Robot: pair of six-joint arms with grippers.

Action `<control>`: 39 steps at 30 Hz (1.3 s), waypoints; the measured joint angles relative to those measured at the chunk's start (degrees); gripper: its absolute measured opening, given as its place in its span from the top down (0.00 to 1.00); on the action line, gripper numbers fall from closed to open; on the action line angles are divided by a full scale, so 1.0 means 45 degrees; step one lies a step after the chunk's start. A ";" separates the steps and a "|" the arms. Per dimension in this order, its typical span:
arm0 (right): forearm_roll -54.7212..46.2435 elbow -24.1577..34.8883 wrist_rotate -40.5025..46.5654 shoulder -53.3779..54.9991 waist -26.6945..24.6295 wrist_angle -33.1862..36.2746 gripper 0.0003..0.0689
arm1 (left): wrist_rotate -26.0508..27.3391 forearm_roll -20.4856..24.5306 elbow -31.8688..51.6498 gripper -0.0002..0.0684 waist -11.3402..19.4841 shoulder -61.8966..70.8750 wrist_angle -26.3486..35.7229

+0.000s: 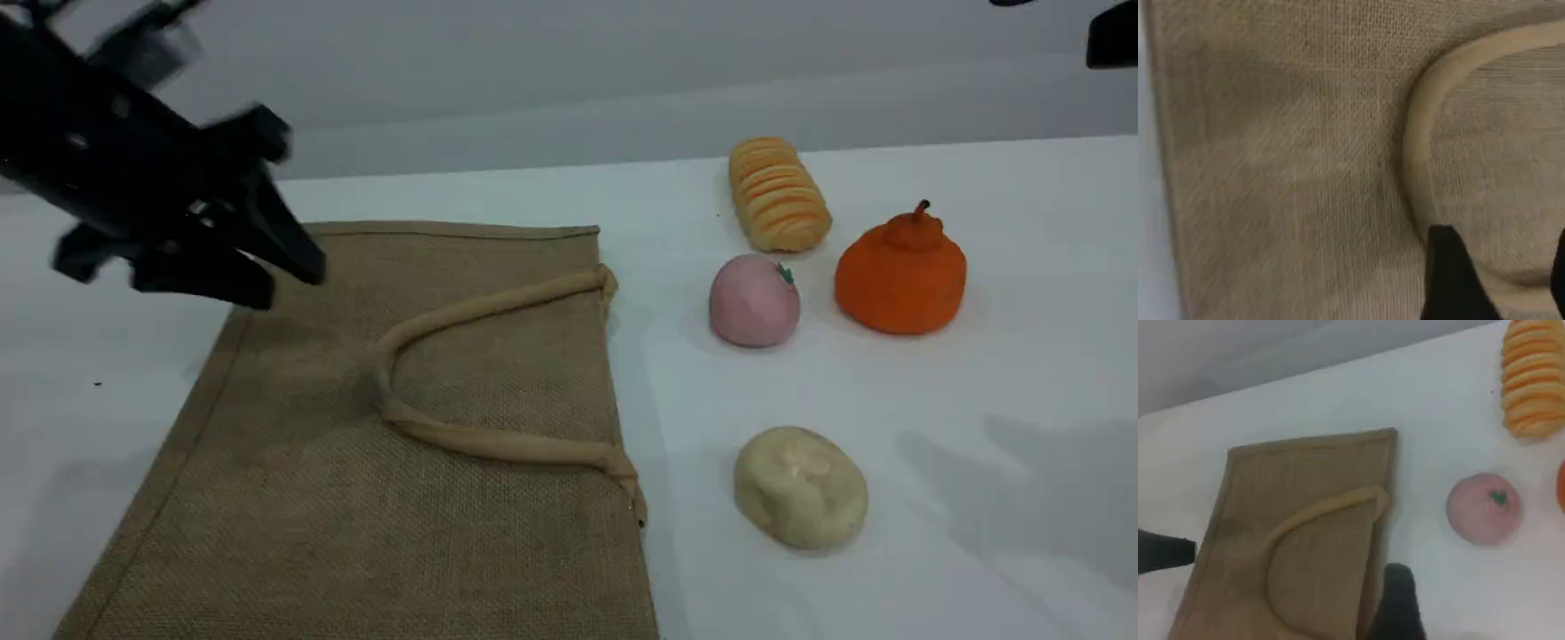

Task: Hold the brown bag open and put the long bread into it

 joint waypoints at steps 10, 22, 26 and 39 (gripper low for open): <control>0.0021 0.0000 -0.0114 0.0015 0.0000 0.0013 0.27 | -0.0270 0.0184 -0.1314 0.51 -0.0814 0.2106 -0.0252; 0.0010 -0.0010 -0.0118 0.0004 0.0000 0.0013 0.27 | -0.0416 0.0192 -0.1359 0.51 -0.0814 0.3076 -0.0644; 0.0010 -0.0010 -0.0118 0.0004 0.0000 0.0013 0.27 | -0.0416 -0.0032 -0.1758 0.51 -0.1154 0.3397 -0.0735; 0.0020 -0.0010 -0.0106 0.0004 0.0000 -0.0213 0.27 | -0.1063 0.0827 -0.2064 0.51 -0.1817 0.4254 -0.0909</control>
